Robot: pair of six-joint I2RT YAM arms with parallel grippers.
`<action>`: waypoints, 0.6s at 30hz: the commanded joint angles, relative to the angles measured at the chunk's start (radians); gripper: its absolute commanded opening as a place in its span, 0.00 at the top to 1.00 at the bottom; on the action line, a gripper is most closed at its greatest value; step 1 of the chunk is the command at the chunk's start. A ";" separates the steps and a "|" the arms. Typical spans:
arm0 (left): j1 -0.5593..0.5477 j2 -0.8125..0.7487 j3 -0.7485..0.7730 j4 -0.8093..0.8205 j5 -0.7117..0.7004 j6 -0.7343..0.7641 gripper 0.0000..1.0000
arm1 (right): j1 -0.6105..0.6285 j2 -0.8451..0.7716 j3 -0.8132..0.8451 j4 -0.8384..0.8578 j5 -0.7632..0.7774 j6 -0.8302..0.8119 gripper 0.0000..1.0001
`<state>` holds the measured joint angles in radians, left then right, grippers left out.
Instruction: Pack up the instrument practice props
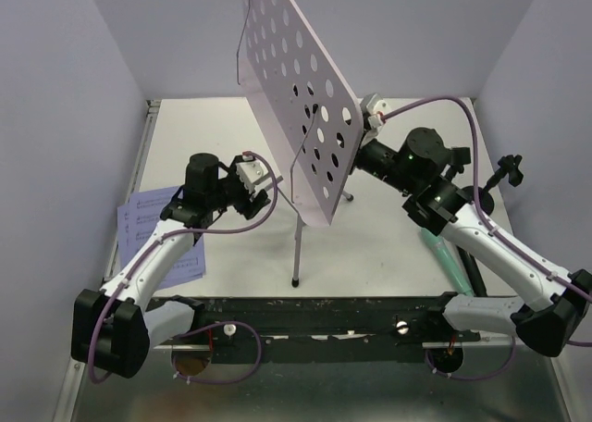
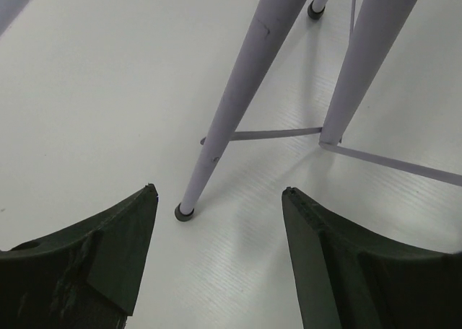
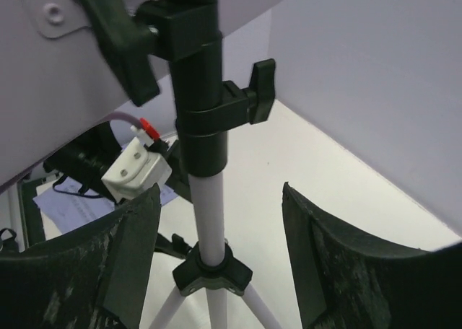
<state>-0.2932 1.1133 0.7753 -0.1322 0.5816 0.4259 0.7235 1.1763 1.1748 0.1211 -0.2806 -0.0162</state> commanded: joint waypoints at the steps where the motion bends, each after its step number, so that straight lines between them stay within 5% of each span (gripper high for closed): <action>1: -0.003 0.006 -0.040 0.098 -0.066 0.025 0.20 | 0.007 0.062 0.006 0.086 0.090 0.027 0.27; 12: -0.092 0.238 0.082 0.269 0.099 0.043 0.22 | 0.016 0.170 0.097 0.011 0.110 0.010 0.32; 15: -0.109 0.287 0.128 0.241 0.127 0.077 0.33 | 0.016 0.187 0.109 0.025 0.063 -0.011 0.39; 18: -0.110 0.307 0.166 0.171 0.139 0.097 0.55 | 0.016 0.195 0.102 0.034 0.078 -0.034 0.52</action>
<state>-0.3977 1.3926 0.8688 0.0868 0.6456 0.4671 0.7425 1.3540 1.2465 0.1307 -0.2363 -0.0181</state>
